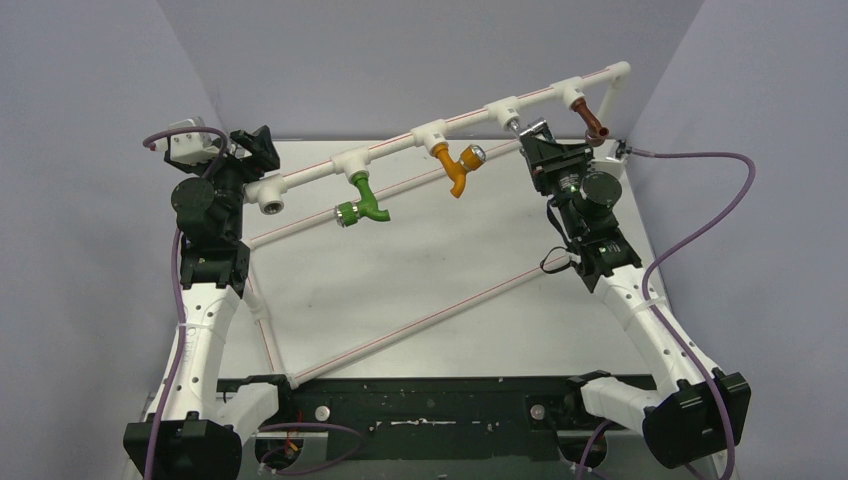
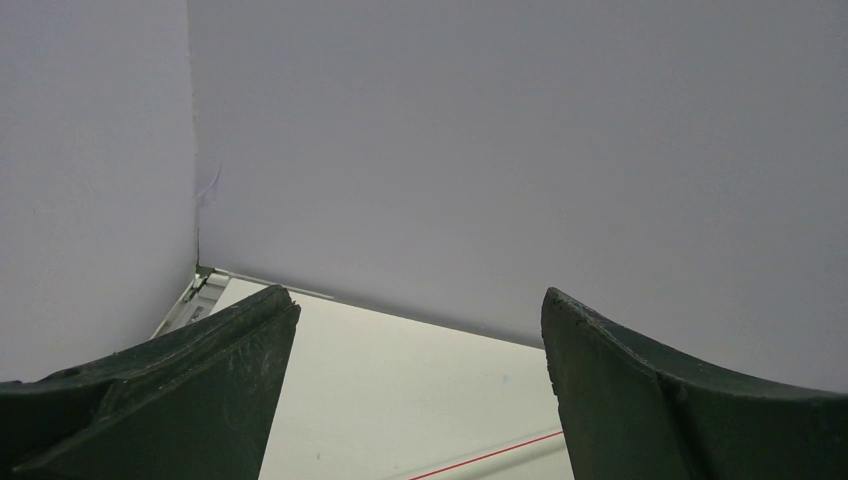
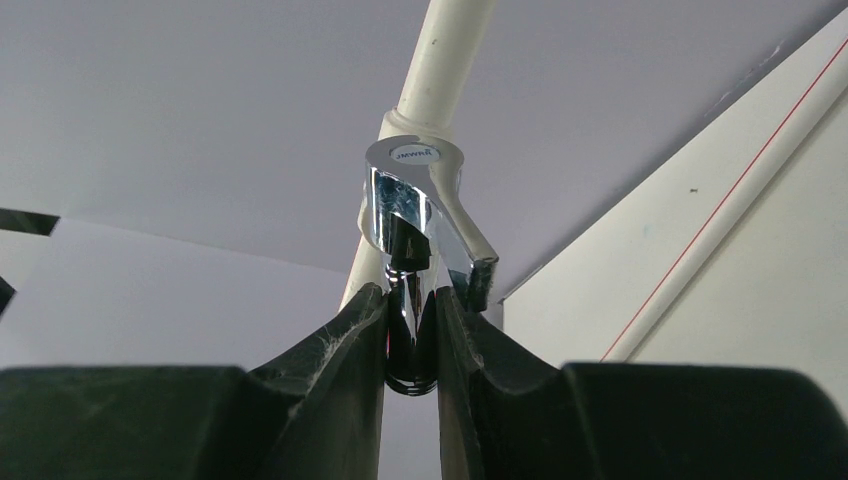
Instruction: Install the water faucets
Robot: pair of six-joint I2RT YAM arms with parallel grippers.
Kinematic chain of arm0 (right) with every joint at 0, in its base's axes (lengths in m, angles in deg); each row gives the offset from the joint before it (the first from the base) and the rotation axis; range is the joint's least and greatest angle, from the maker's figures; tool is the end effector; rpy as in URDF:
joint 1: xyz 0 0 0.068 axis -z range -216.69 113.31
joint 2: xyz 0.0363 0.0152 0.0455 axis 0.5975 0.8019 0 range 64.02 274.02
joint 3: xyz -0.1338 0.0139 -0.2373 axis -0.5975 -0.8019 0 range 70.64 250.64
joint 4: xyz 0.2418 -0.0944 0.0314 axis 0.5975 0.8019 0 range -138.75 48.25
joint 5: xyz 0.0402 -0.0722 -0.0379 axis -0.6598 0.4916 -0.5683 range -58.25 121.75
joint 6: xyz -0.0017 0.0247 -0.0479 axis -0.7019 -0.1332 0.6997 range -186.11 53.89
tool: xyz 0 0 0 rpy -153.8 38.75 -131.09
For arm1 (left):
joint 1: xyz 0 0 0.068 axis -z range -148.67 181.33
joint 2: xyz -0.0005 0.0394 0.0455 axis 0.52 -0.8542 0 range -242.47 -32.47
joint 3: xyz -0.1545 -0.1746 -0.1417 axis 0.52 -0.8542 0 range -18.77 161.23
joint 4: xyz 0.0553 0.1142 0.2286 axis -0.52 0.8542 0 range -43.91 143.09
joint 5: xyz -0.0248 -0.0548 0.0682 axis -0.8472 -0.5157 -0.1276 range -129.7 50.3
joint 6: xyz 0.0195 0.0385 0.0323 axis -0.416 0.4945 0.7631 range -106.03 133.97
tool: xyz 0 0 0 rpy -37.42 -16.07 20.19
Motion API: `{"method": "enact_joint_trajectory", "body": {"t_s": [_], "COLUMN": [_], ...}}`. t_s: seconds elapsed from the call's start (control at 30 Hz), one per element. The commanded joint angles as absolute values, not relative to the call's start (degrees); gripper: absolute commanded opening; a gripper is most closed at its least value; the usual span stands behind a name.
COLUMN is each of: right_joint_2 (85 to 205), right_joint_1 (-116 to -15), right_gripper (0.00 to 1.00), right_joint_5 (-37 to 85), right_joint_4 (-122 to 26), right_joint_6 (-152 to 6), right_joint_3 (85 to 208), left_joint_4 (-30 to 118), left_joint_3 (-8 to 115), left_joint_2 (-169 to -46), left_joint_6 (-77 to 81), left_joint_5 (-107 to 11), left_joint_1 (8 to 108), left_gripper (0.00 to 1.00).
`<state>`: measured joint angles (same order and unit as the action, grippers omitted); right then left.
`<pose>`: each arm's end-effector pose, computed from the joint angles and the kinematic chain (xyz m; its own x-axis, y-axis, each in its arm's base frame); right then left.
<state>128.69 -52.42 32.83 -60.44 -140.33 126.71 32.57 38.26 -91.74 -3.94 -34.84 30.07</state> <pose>0.2579 0.0720 0.3807 -0.2294 0.9350 -0.2706 -0.1187 0.2491 0.9612 0.2395 0.0083 0.4123 0.2185 -0.3017 -0.9280 -0.0396 0.9475 -0.3173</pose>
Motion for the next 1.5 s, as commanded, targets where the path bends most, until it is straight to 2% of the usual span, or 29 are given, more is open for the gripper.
{"method": "enact_joint_trajectory", "body": {"t_s": [0.0, 0.4, 0.67, 1.07, 1.33, 1.47], "right_joint_2": [128.2, 130.1, 130.0, 127.9, 125.7, 123.3], "right_joint_1": [-51.9, -53.8, -55.6, -55.8, -56.1, -56.1], "right_gripper": [0.0, 0.0, 0.0, 0.47, 0.6, 0.67], "right_joint_5": [39.2, 36.0, 37.1, 38.3, 38.3, 38.5], "right_joint_4": [-61.7, -53.7, -52.5, -53.0, -51.9, -50.6], "right_joint_6": [-152.8, -168.8, -170.4, -168.8, -165.9, -159.2], "right_joint_3": [129.1, 133.6, 133.6, 132.9, 131.7, 130.4], "left_joint_4": [49.4, 49.3, 49.3, 49.3, 49.3, 49.3], "left_joint_3": [33.0, 33.0, 33.0, 32.9, 32.9, 33.0], "left_joint_2": [-94.0, -94.1, -94.1, -94.1, -94.2, -94.2], "left_joint_6": [-3.8, -3.9, -3.9, -3.9, -3.8, -3.8], "left_joint_5": [-38.1, -38.3, -38.3, -38.3, -38.4, -38.3], "left_joint_1": [29.1, 29.2, 29.2, 29.1, 29.2, 29.1], "left_gripper": [0.9, 0.9, 0.9, 0.9, 0.9, 0.9]}}
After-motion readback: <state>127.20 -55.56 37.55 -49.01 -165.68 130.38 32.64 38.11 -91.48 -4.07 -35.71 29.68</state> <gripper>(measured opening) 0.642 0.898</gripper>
